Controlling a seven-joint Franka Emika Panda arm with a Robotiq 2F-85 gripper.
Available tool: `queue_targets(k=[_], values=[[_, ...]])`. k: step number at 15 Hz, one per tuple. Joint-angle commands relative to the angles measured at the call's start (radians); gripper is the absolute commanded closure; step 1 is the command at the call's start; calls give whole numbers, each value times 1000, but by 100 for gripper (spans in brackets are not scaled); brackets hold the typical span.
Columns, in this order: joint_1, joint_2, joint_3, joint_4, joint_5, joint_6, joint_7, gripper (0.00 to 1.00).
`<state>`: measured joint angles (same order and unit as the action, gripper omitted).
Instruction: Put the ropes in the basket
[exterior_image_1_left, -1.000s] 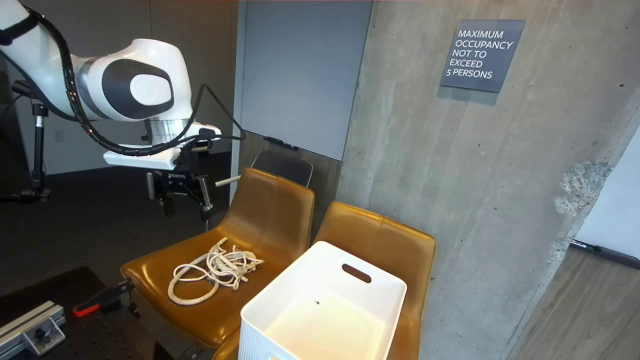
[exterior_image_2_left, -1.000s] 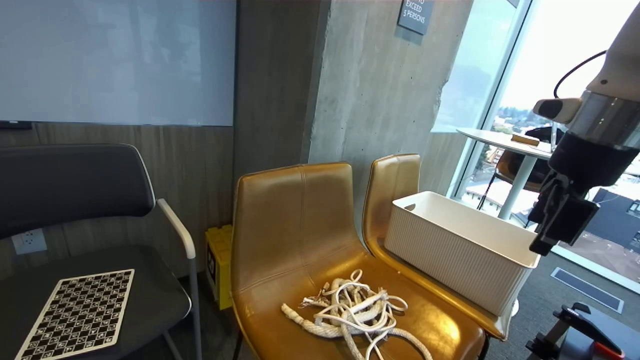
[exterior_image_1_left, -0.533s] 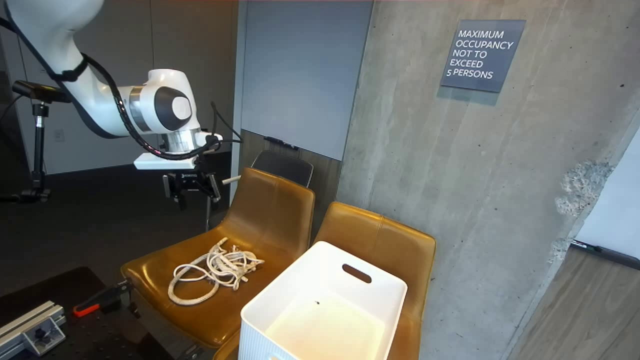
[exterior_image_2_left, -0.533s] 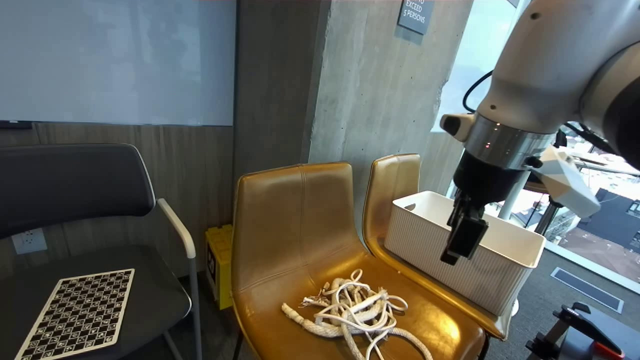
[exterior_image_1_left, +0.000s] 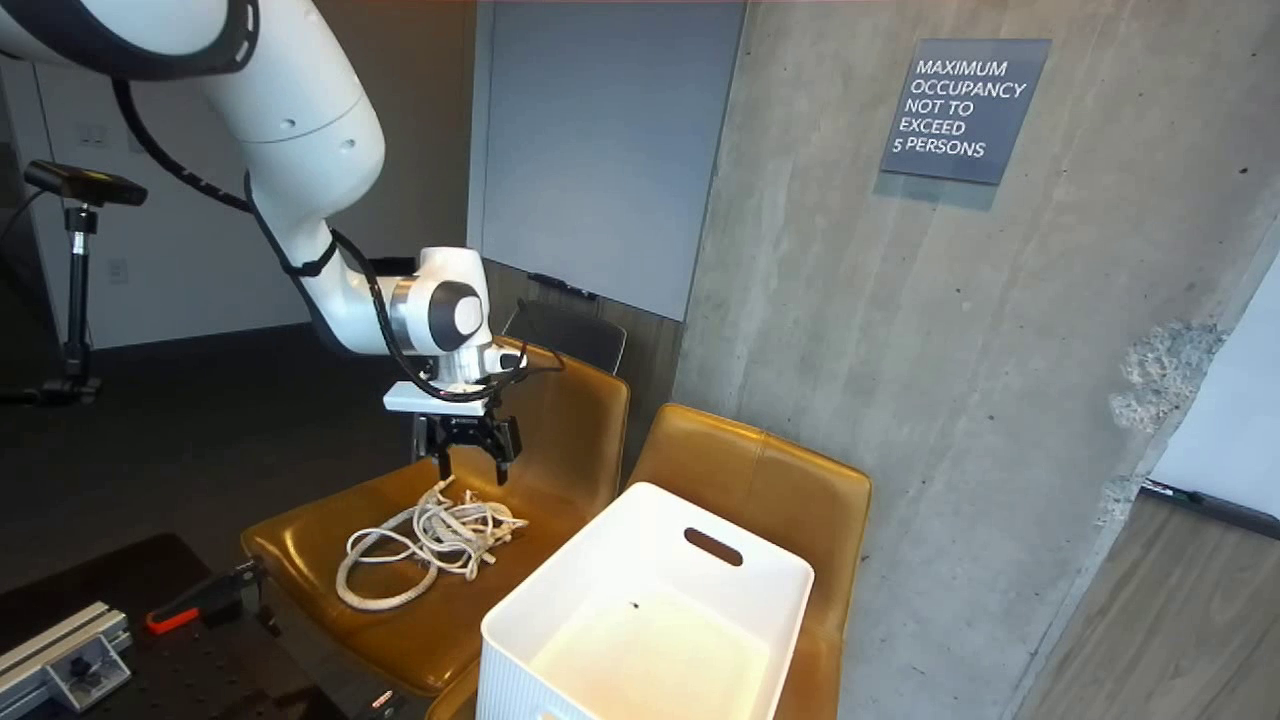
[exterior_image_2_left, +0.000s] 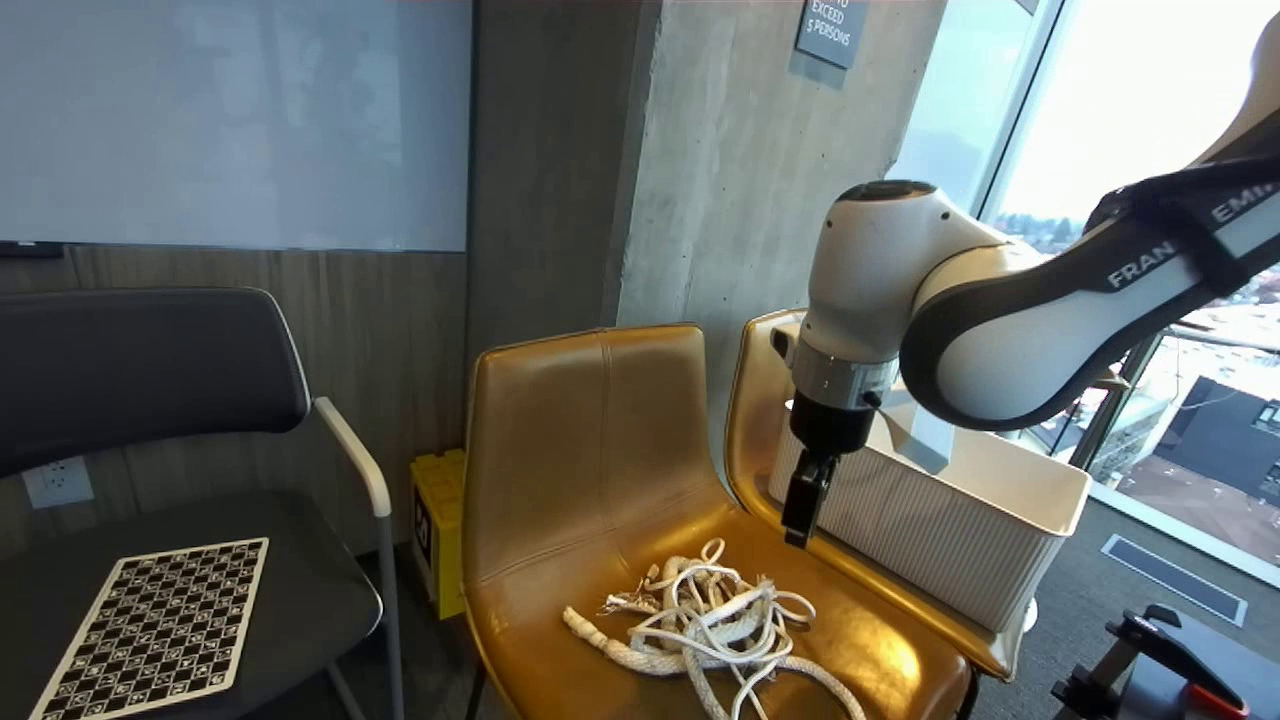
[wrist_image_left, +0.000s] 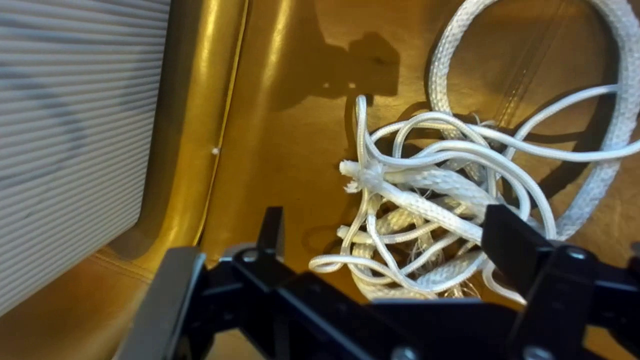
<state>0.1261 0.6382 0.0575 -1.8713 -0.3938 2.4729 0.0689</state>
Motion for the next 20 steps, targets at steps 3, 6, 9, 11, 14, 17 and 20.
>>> queue_targets(k=[3, 6, 9, 11, 14, 17, 20], values=[[29, 225, -14, 179, 72, -73, -72, 0], [55, 308, -14, 258, 68, -103, -101, 0], [86, 368, -12, 321, 59, -133, -124, 0], [110, 405, -13, 360, 54, -153, -134, 0], [144, 452, -19, 419, 41, -174, -148, 0], [179, 479, -31, 476, 22, -186, -155, 0], [201, 520, -49, 547, 2, -221, -165, 0]])
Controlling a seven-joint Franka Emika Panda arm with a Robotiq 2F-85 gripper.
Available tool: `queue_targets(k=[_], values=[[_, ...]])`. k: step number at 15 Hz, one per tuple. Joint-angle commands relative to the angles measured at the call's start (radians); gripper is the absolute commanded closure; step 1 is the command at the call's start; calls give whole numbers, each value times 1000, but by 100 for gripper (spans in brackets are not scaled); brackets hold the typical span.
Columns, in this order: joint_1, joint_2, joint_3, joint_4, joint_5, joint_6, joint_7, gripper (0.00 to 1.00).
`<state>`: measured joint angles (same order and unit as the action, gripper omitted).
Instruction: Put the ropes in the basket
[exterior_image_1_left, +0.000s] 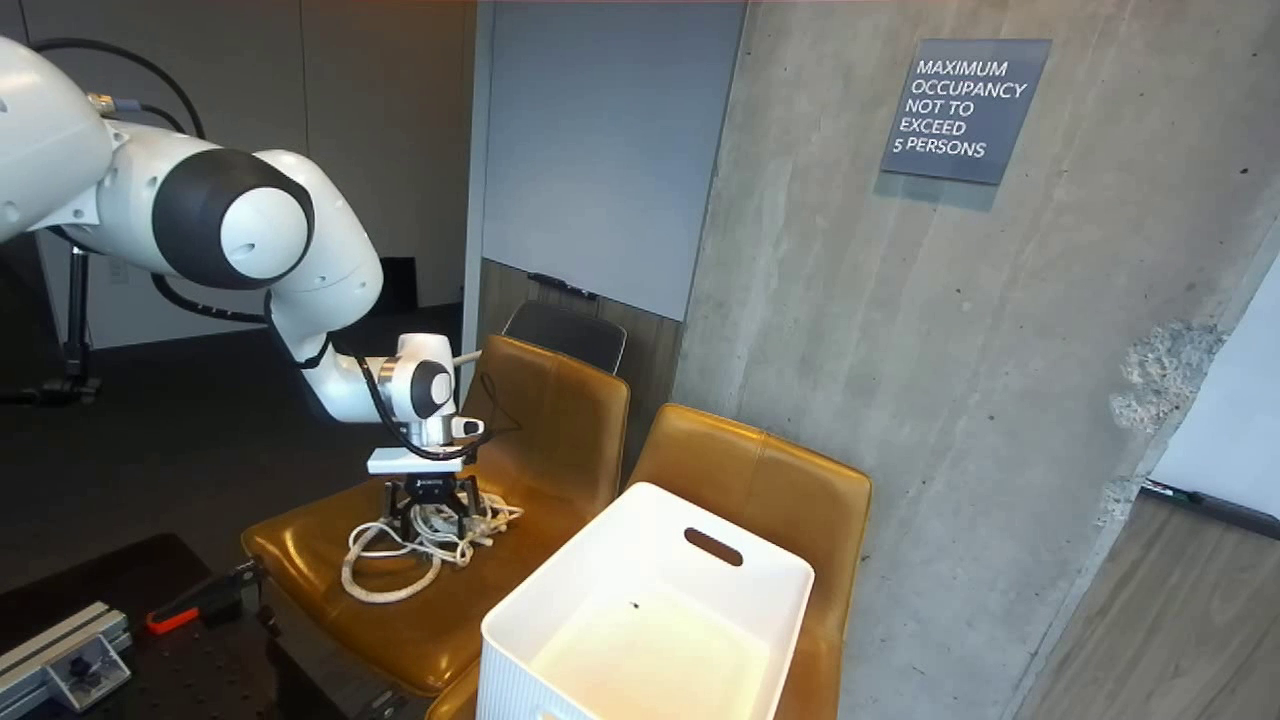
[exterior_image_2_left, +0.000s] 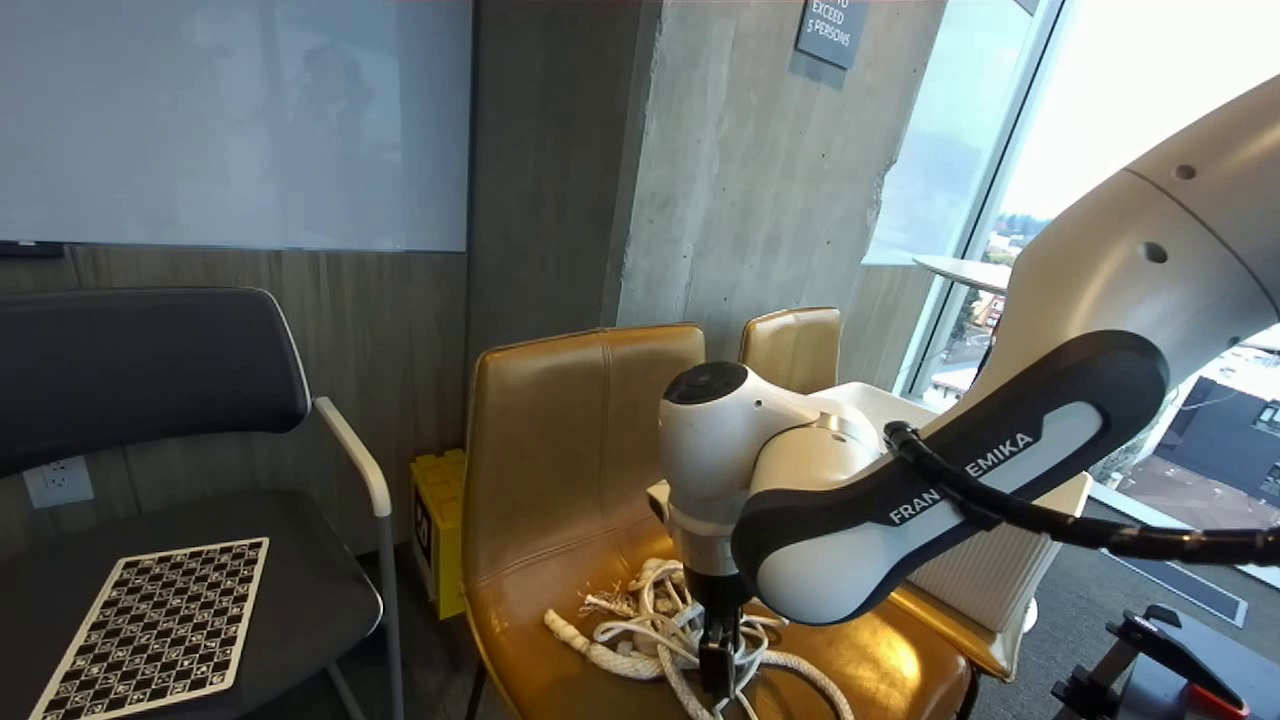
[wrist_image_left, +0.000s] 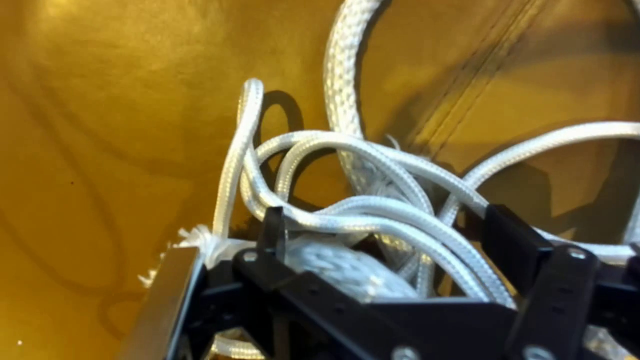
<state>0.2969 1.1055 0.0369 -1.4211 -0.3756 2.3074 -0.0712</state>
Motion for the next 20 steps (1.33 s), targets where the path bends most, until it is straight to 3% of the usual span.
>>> queue_targets(k=[1, 2, 3, 4, 9, 14, 20], values=[[32, 73, -37, 121, -21, -71, -29, 0], [32, 96, -46, 149, -24, -85, -31, 0], [28, 121, -56, 175, -25, -105, -34, 23], [23, 149, -67, 206, -26, -121, -38, 26], [-2, 256, -110, 351, -20, -222, -50, 64], [-11, 279, -114, 427, -18, -325, -51, 99], [15, 138, -123, 252, -35, -307, -10, 100]])
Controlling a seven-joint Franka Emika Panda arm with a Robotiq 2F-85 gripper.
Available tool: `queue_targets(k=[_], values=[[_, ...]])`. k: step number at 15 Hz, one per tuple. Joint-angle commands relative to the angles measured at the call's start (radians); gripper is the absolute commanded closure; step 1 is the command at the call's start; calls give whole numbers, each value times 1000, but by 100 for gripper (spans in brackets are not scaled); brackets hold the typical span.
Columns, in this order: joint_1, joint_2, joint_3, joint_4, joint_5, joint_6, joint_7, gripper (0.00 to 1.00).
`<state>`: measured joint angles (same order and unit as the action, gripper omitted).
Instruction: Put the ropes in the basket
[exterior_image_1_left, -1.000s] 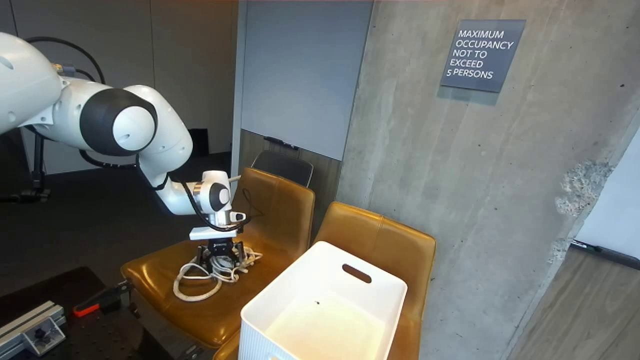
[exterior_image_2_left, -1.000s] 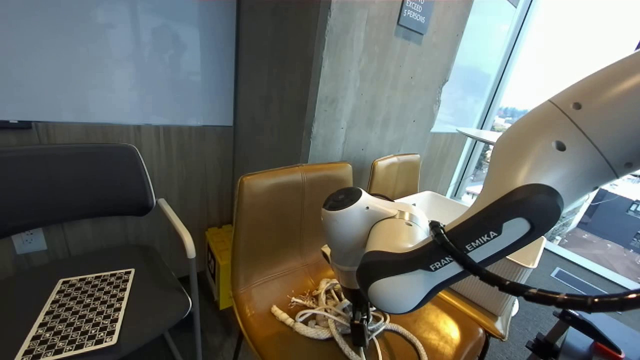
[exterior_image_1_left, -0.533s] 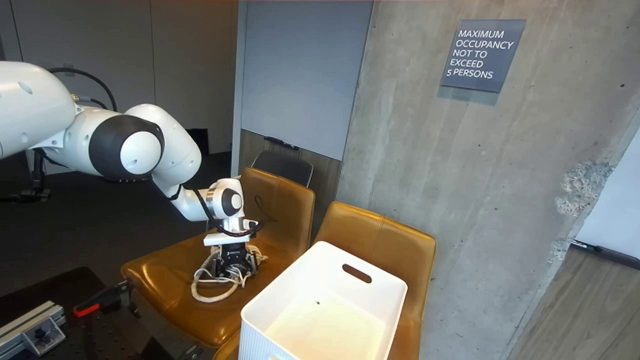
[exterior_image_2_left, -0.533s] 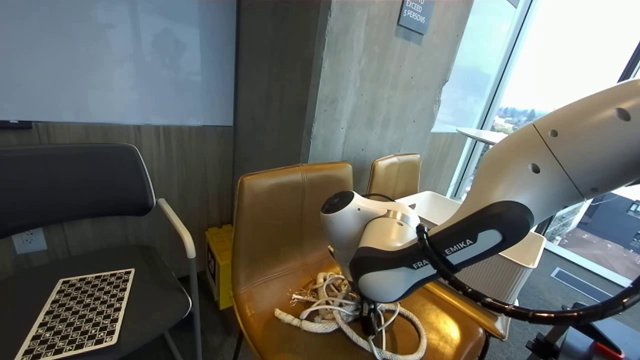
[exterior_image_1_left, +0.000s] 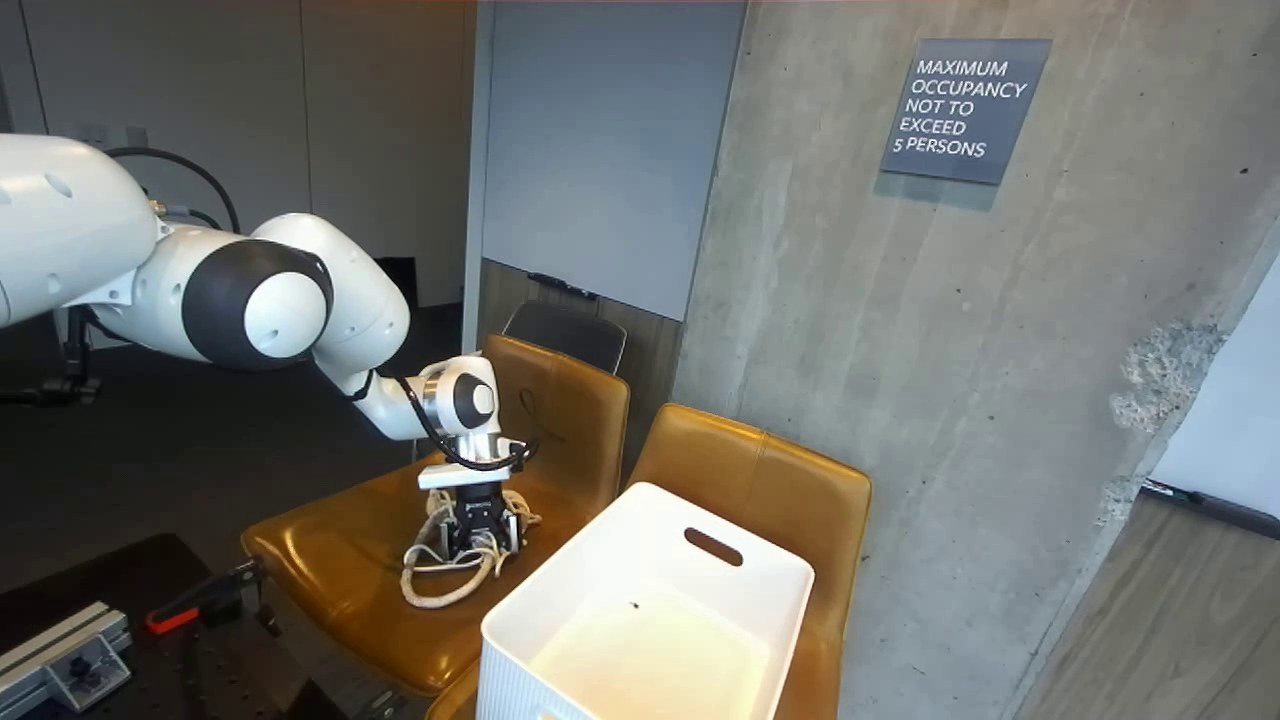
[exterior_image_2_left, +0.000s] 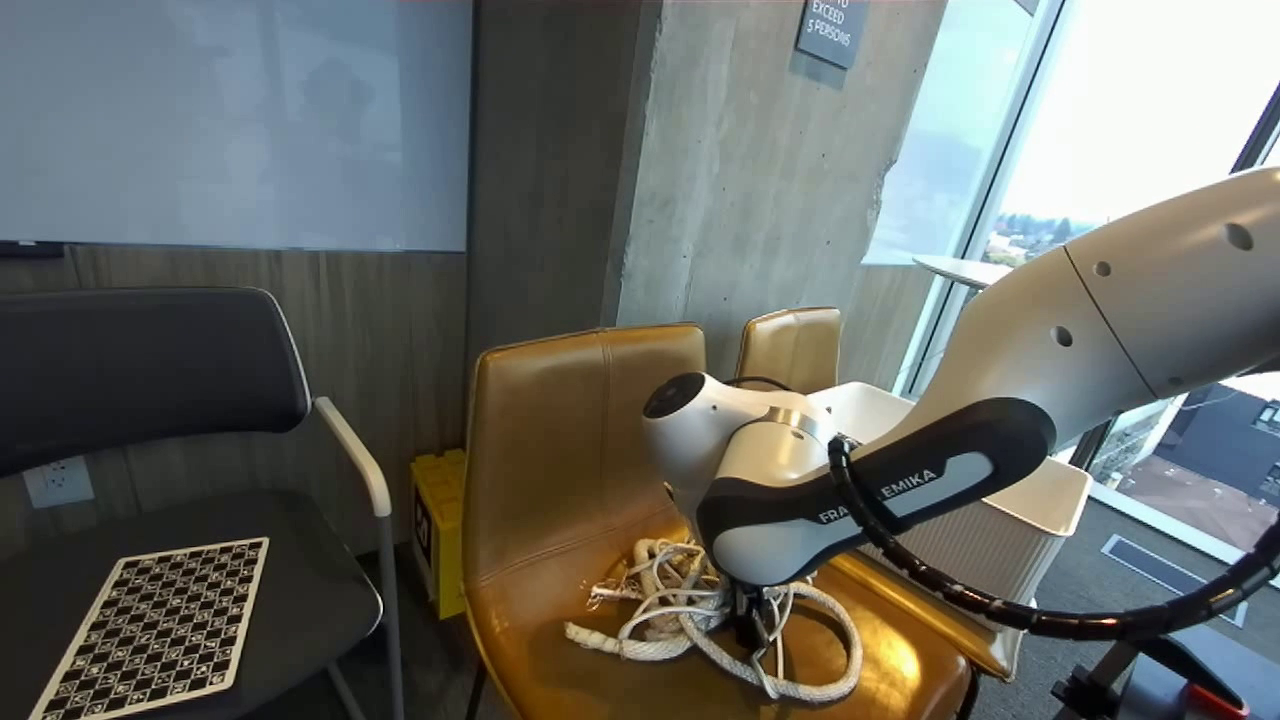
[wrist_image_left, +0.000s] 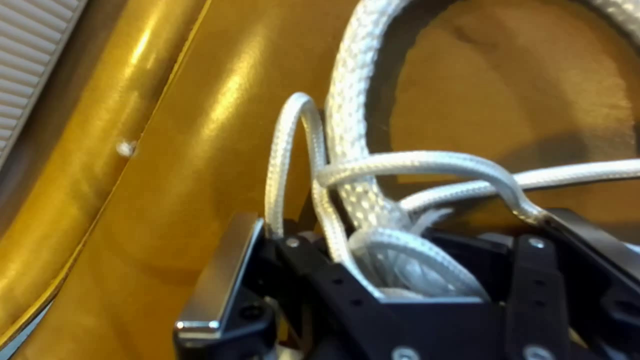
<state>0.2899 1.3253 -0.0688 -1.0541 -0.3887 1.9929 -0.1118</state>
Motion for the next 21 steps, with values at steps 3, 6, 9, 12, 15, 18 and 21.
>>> queue_targets(k=[3, 6, 9, 12, 15, 18, 21], values=[[46, -221, -10, -272, -35, 38, 68, 100], [63, -361, -6, -382, -29, 55, 108, 100], [58, -500, 10, -452, -40, 62, 146, 100], [38, -632, 18, -482, -31, 42, 162, 100], [10, -754, 27, -487, -18, 12, 156, 100], [-27, -863, 36, -465, 0, -25, 139, 100], [-79, -963, 42, -435, 24, -71, 121, 100]])
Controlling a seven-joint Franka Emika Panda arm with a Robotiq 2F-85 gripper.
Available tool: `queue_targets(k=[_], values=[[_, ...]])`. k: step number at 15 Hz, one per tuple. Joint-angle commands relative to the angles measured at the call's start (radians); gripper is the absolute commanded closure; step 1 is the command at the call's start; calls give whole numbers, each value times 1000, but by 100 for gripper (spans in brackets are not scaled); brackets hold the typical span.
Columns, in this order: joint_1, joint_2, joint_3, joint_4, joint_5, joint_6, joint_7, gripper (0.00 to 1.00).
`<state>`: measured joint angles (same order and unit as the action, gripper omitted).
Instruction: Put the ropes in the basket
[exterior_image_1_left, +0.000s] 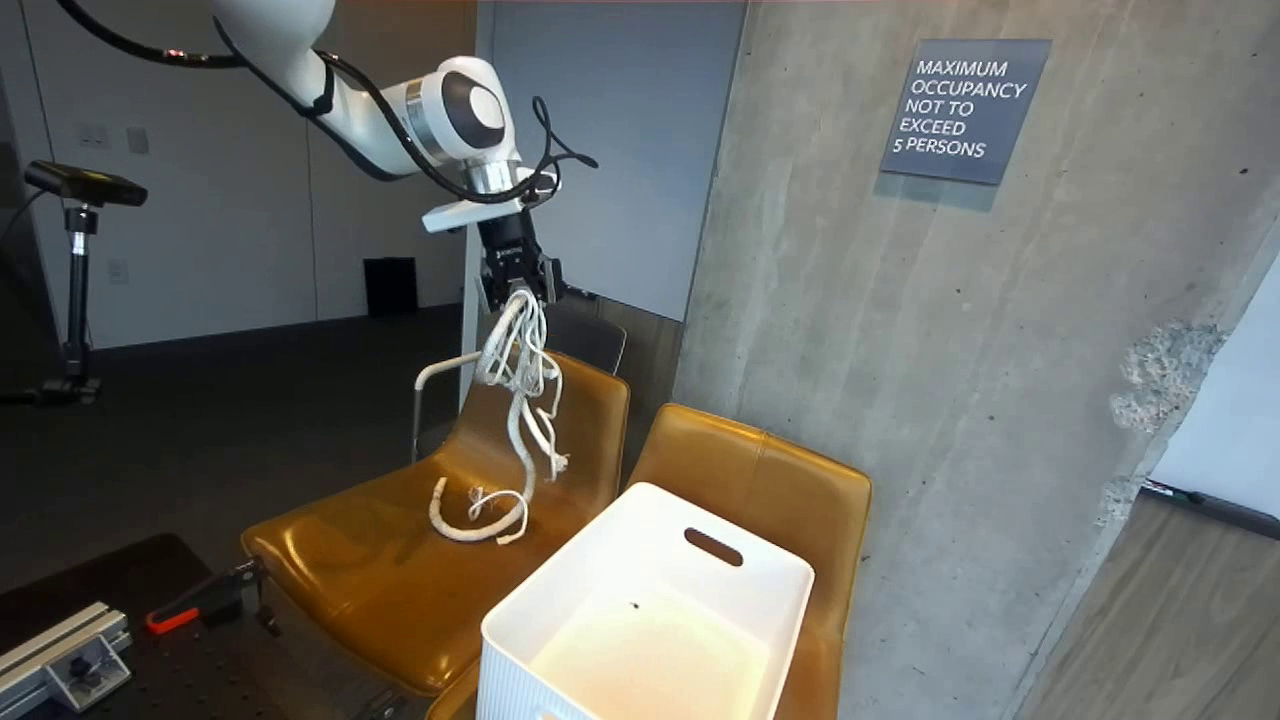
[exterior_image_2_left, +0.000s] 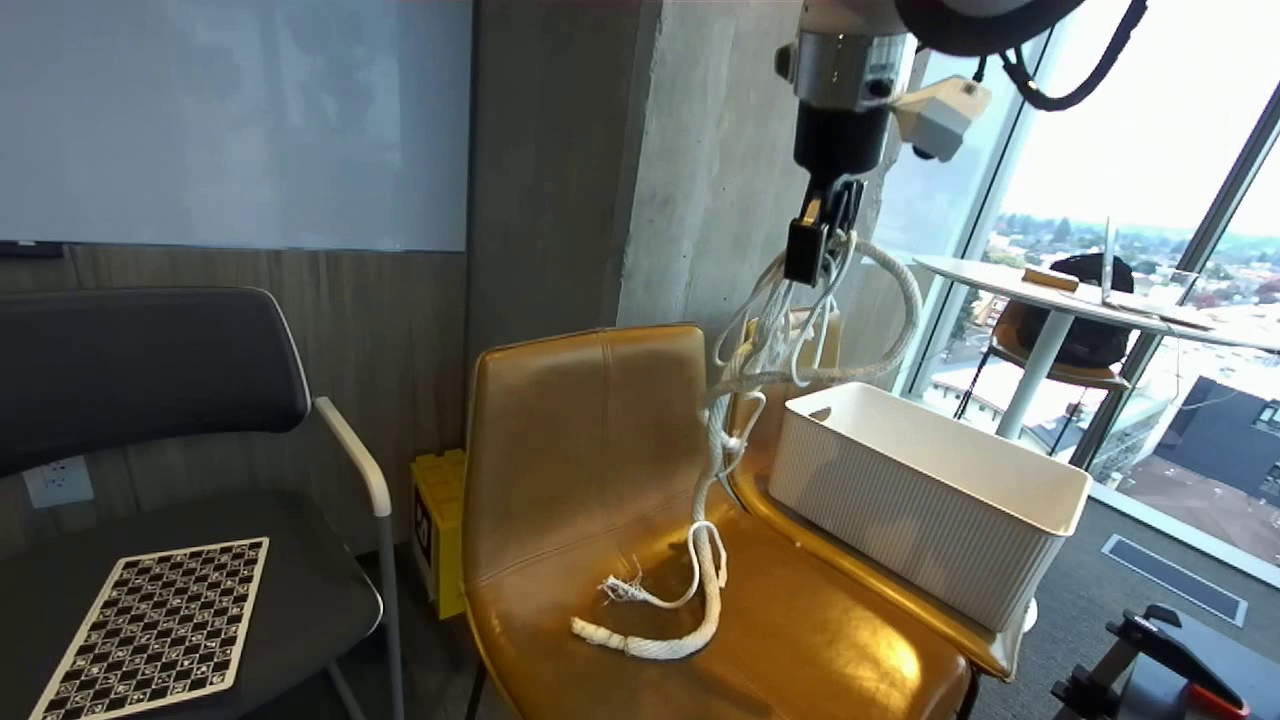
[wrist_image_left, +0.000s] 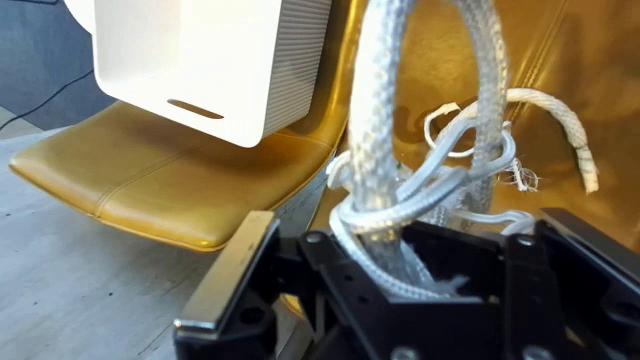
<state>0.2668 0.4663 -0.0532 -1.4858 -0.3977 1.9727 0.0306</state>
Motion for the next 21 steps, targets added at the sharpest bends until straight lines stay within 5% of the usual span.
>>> queue_targets(k=[1, 8, 14, 21], values=[[-75, -134, 26, 10, 43, -71, -30, 100], [-274, -244, -16, 182, 184, -213, -131, 100], [-462, -173, -85, 424, 310, -345, -281, 100], [-538, -78, -83, 495, 335, -368, -310, 100]])
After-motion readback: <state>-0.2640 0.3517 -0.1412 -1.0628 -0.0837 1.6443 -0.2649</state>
